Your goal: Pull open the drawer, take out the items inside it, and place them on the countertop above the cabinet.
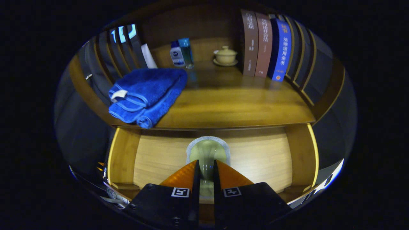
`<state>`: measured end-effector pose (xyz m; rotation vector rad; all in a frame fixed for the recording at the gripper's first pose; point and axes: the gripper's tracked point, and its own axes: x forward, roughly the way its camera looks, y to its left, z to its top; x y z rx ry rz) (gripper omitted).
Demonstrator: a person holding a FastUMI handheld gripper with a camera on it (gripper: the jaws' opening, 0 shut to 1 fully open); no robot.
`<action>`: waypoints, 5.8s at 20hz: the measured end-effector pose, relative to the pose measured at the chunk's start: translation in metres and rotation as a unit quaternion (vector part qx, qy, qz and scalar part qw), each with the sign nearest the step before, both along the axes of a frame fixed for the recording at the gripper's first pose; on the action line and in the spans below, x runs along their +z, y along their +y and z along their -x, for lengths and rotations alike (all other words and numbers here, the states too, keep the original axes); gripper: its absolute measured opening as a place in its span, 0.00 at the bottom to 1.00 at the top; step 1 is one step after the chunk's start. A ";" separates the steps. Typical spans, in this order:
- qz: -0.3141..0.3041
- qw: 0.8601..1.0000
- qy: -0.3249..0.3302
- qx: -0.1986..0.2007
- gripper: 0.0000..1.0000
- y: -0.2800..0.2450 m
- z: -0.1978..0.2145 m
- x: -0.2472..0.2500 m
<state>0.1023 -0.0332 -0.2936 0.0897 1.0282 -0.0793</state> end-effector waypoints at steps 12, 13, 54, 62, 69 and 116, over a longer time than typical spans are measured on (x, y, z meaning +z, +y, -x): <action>0.028 0.993 -0.112 -0.009 0.23 -0.016 -0.128 0.051; 0.022 0.994 -0.103 -0.010 0.24 -0.015 -0.138 0.045; 0.049 0.948 -0.315 0.004 0.99 0.018 0.090 0.116; 0.006 0.959 -0.284 -0.001 0.99 0.026 0.159 0.032; 0.010 0.962 -0.272 -0.012 0.99 0.018 0.167 -0.013; 0.030 0.968 -0.247 -0.041 0.98 -0.007 -0.039 -0.062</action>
